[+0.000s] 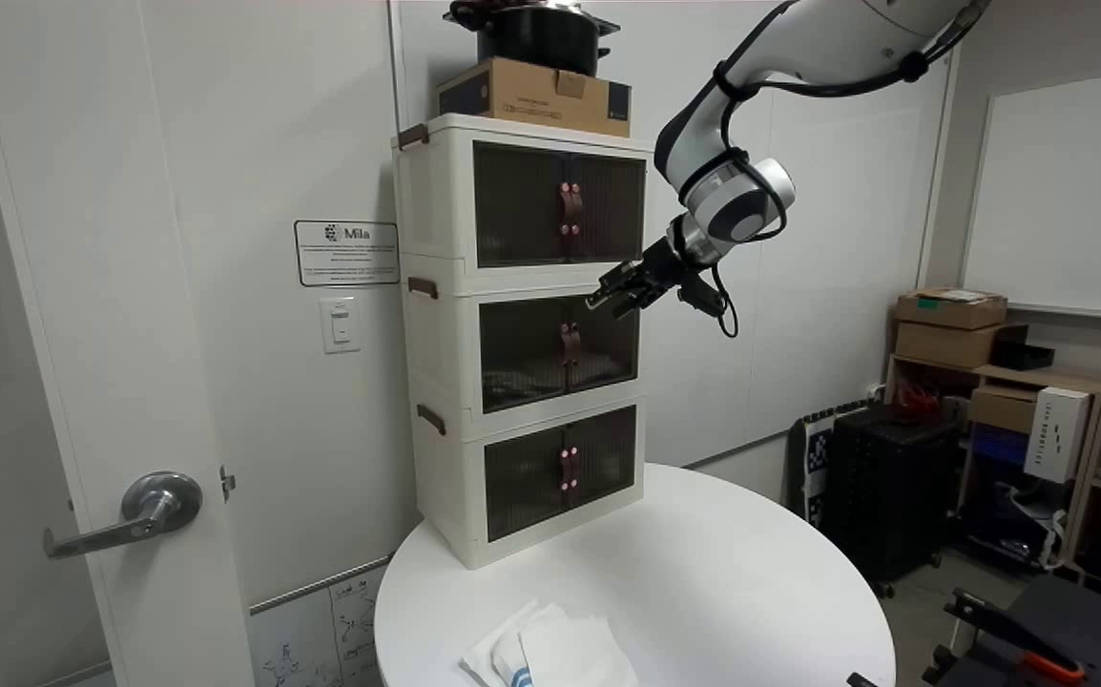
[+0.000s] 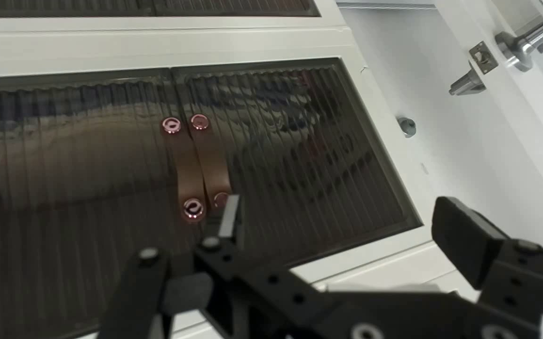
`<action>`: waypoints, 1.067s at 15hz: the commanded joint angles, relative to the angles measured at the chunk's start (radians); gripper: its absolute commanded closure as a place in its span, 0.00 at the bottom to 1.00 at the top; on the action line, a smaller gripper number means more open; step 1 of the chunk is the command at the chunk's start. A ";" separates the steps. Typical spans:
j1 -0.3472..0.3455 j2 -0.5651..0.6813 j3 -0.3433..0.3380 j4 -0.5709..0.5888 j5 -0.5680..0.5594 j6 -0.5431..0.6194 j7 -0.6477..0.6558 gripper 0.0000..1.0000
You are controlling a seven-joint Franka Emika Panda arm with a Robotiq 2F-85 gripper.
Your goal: Open the right and left middle cabinet doors, respectively
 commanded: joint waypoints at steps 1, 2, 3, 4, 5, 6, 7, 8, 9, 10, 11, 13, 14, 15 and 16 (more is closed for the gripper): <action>-0.040 0.106 0.029 0.123 0.000 -0.017 -0.010 0.00; -0.046 0.131 0.032 0.155 -0.011 -0.021 -0.009 0.00; -0.052 0.148 0.035 0.177 -0.017 -0.025 -0.009 0.00; -0.062 0.168 0.041 0.208 -0.015 -0.034 -0.015 0.00; -0.069 0.184 0.046 0.230 -0.012 -0.043 -0.014 0.00; -0.077 0.198 0.053 0.254 -0.011 -0.062 -0.016 0.00; -0.084 0.212 0.057 0.275 -0.011 -0.076 -0.015 0.00; -0.091 0.227 0.062 0.295 -0.014 -0.099 -0.014 0.00; -0.096 0.240 0.064 0.312 -0.016 -0.117 -0.013 0.00; -0.103 0.254 0.066 0.330 -0.019 -0.142 -0.010 0.00; -0.108 0.267 0.067 0.346 -0.020 -0.158 -0.009 0.00; -0.117 0.296 0.066 0.376 -0.023 -0.182 -0.006 0.00; -0.121 0.313 0.064 0.393 -0.025 -0.187 -0.007 0.00; -0.124 0.328 0.063 0.406 -0.028 -0.189 -0.007 0.00; -0.130 0.344 0.064 0.423 -0.027 -0.196 -0.003 0.00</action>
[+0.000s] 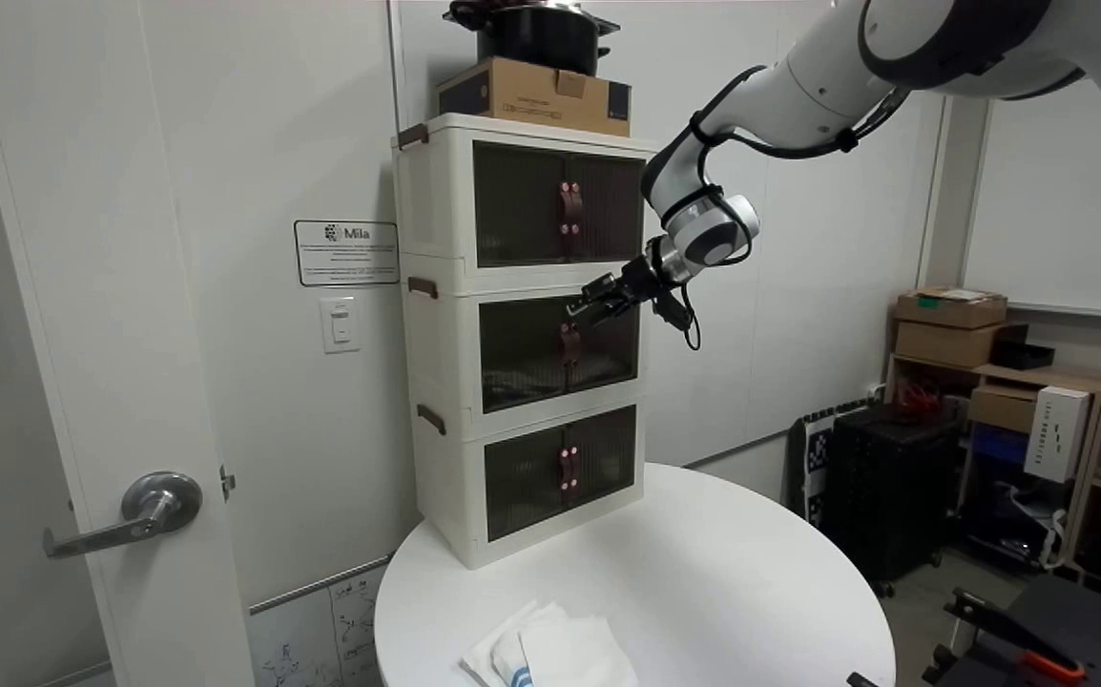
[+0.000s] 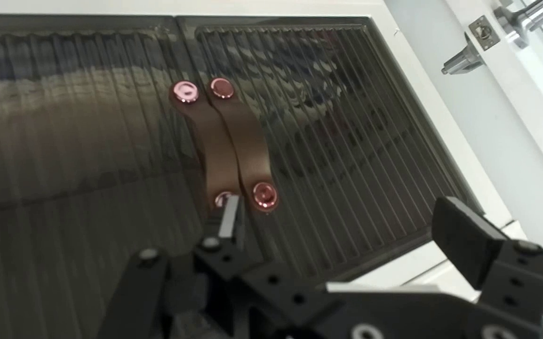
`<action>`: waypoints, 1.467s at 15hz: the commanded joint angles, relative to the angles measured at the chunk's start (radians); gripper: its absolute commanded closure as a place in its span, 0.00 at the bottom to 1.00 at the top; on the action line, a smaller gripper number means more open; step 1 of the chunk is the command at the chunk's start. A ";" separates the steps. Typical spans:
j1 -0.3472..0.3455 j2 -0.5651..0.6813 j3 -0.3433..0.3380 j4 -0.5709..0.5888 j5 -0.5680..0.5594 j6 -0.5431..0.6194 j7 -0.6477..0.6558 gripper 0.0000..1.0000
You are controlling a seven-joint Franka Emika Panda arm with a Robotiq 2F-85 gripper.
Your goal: Open the right and left middle cabinet doors, respectively
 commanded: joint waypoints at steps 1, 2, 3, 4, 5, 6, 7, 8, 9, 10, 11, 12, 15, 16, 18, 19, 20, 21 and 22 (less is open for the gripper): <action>-0.032 0.079 0.014 0.096 -0.015 -0.039 -0.001 0.00; -0.036 0.095 0.017 0.112 -0.017 -0.049 0.000 0.00; -0.039 0.105 0.019 0.124 -0.018 -0.059 0.002 0.00; -0.041 0.118 0.021 0.140 -0.022 -0.075 0.004 0.00; -0.043 0.128 0.023 0.154 -0.026 -0.087 0.006 0.00; -0.042 0.140 0.025 0.169 -0.029 -0.096 0.006 0.00; -0.042 0.151 0.027 0.185 -0.032 -0.106 0.005 0.00; -0.044 0.162 0.032 0.202 -0.031 -0.115 0.003 0.00; -0.045 0.171 0.035 0.217 -0.031 -0.122 0.003 0.00; -0.046 0.182 0.039 0.232 -0.030 -0.127 0.003 0.00; -0.048 0.190 0.040 0.243 -0.033 -0.132 0.003 0.00; -0.051 0.197 0.040 0.248 -0.035 -0.136 0.002 0.00; -0.063 0.214 0.039 0.264 -0.037 -0.147 0.001 0.00; -0.069 0.217 0.037 0.266 -0.036 -0.142 0.000 0.00; -0.080 0.221 0.034 0.270 -0.037 -0.139 -0.001 0.00; -0.086 0.223 0.034 0.272 -0.037 -0.139 0.000 0.00; -0.090 0.226 0.035 0.275 -0.038 -0.141 0.002 0.00; -0.093 0.228 0.036 0.279 -0.038 -0.141 0.003 0.00; -0.093 0.231 0.038 0.280 -0.042 -0.145 0.002 0.00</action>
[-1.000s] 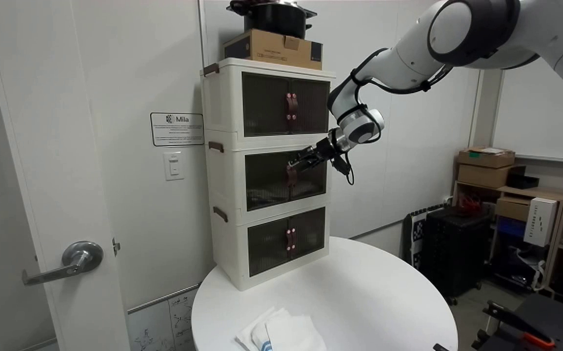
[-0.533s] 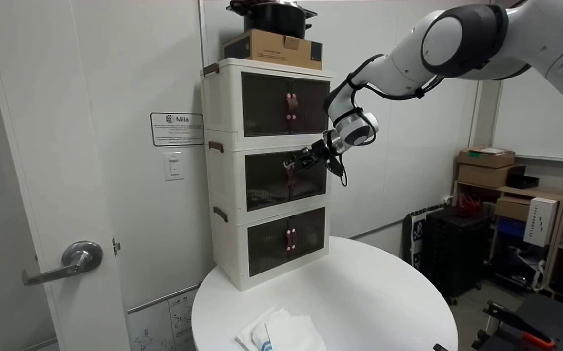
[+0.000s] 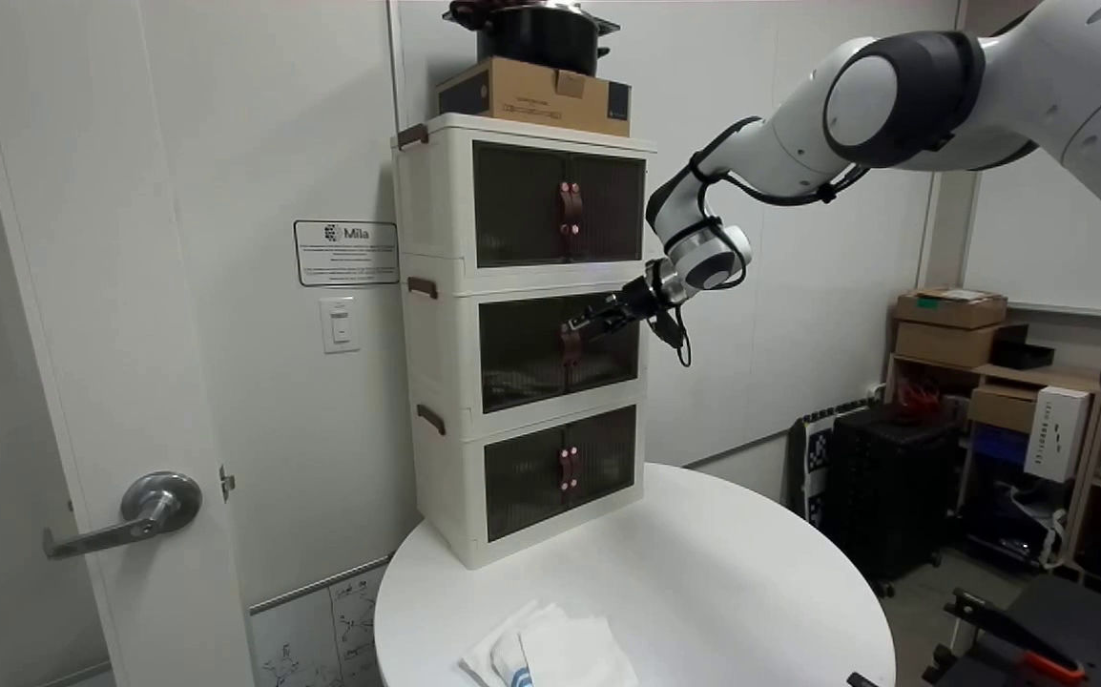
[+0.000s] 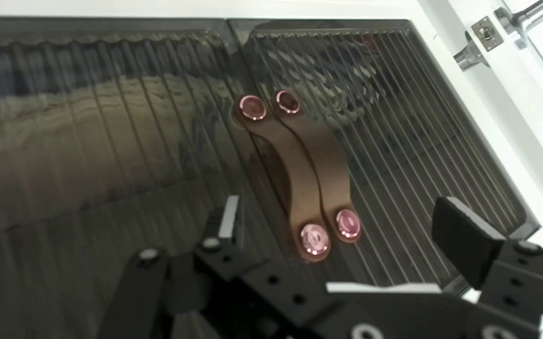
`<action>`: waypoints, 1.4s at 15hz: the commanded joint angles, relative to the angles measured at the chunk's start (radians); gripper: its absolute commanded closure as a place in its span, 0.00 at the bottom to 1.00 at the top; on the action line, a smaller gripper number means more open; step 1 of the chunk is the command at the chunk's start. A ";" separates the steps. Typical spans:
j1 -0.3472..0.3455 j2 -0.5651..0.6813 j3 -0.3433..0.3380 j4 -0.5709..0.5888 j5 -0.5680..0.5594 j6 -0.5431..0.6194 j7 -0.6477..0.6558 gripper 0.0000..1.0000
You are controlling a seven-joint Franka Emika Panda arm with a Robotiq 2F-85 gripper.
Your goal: Open the right and left middle cabinet doors, respectively
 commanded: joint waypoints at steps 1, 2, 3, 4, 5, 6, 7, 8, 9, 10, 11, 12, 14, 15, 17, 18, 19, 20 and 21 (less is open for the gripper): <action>-0.014 0.033 0.016 0.050 -0.022 -0.030 0.001 0.05; -0.010 0.034 0.019 0.047 -0.028 -0.036 0.001 0.10; -0.006 0.034 0.023 0.044 -0.033 -0.042 -0.001 0.15; -0.004 0.034 0.029 0.040 -0.039 -0.051 -0.002 0.19; -0.001 0.033 0.035 0.036 -0.046 -0.062 -0.003 0.27; 0.004 0.031 0.040 0.029 -0.056 -0.070 -0.006 0.25; 0.006 0.031 0.042 0.026 -0.067 -0.069 -0.006 0.41; 0.005 0.030 0.043 0.023 -0.074 -0.069 -0.009 0.50; 0.002 0.029 0.044 0.021 -0.080 -0.069 -0.009 0.57; -0.001 0.028 0.044 0.020 -0.085 -0.067 -0.011 0.66; -0.004 0.028 0.044 0.022 -0.089 -0.067 -0.011 0.72; -0.009 0.026 0.044 0.020 -0.092 -0.069 -0.012 0.80; -0.016 0.024 0.047 0.018 -0.095 -0.072 -0.016 0.92; -0.018 0.021 0.047 0.012 -0.099 -0.072 -0.019 0.94; -0.026 0.010 0.048 -0.004 -0.107 -0.078 -0.027 0.98; -0.030 0.001 0.048 -0.020 -0.112 -0.086 -0.033 0.96; -0.032 -0.005 0.048 -0.028 -0.115 -0.090 -0.039 0.94; -0.035 -0.017 0.048 -0.047 -0.116 -0.096 -0.048 0.94; -0.037 -0.025 0.048 -0.061 -0.115 -0.097 -0.057 0.92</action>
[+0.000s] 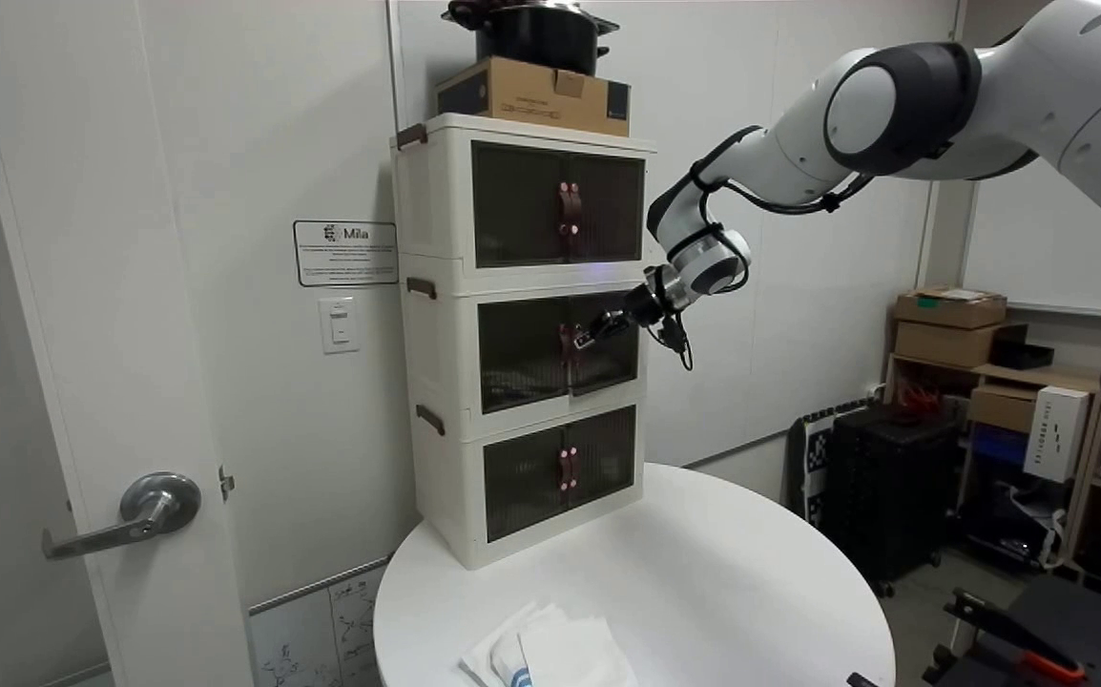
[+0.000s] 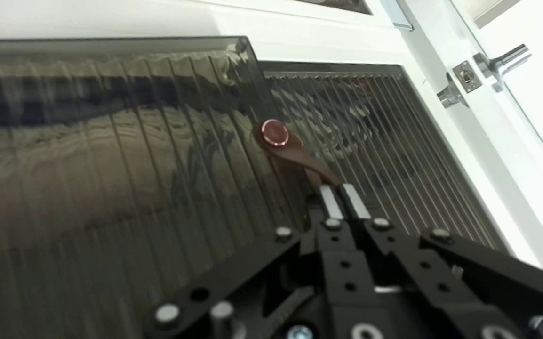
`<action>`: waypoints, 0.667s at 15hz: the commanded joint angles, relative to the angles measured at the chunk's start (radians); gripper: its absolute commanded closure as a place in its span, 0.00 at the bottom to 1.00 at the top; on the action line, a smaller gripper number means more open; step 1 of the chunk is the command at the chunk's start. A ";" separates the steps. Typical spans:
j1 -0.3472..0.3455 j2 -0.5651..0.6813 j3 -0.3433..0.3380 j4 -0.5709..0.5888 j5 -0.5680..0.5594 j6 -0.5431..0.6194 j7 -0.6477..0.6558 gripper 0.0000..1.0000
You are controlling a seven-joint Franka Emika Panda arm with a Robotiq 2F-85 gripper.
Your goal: Open the right and left middle cabinet doors, respectively
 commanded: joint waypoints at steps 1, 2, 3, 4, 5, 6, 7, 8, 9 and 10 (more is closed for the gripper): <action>-0.008 -0.061 0.021 -0.100 -0.017 -0.054 -0.048 0.94; -0.009 -0.074 0.020 -0.124 -0.014 -0.053 -0.055 0.93; -0.010 -0.092 0.016 -0.153 -0.011 -0.049 -0.060 0.94; -0.012 -0.106 0.013 -0.177 -0.008 -0.044 -0.066 0.93; -0.015 -0.126 0.010 -0.206 -0.002 -0.037 -0.069 0.93; -0.019 -0.144 0.006 -0.231 0.003 -0.031 -0.070 0.93; -0.020 -0.163 0.002 -0.254 0.010 -0.020 -0.071 0.93; -0.021 -0.183 -0.003 -0.278 0.017 -0.008 -0.069 0.68; -0.022 -0.201 -0.007 -0.297 0.024 0.001 -0.069 0.68; -0.021 -0.218 -0.011 -0.315 0.032 0.009 -0.066 0.67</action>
